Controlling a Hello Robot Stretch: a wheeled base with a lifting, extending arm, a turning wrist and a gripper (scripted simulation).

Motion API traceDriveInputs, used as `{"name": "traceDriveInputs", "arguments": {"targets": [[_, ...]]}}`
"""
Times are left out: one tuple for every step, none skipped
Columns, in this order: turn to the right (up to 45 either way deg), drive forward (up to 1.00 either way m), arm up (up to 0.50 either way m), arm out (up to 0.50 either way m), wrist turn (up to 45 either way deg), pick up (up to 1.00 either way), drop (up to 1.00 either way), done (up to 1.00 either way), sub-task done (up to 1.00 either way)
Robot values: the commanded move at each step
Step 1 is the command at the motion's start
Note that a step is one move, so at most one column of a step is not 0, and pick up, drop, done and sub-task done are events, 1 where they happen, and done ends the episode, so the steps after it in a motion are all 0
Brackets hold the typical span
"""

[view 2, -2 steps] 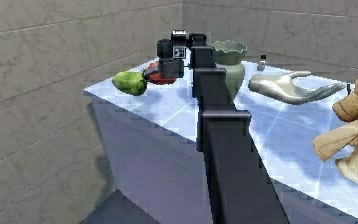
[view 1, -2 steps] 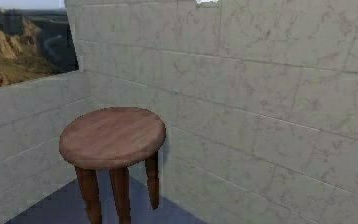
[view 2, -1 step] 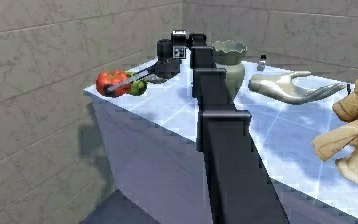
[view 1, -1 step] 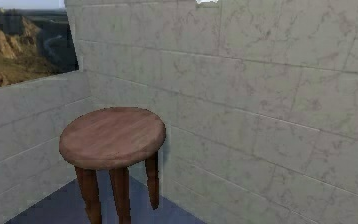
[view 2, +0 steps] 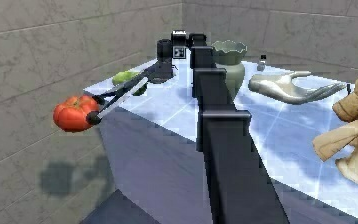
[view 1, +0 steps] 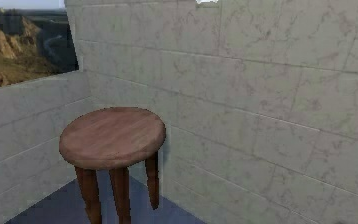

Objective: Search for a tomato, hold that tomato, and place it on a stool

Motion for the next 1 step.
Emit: {"name": "traceDriveInputs", "arguments": {"targets": [[0.0, 0.00, 0.00, 0.00, -27.0, 0.00, 0.00, 0.00, 0.00]]}}
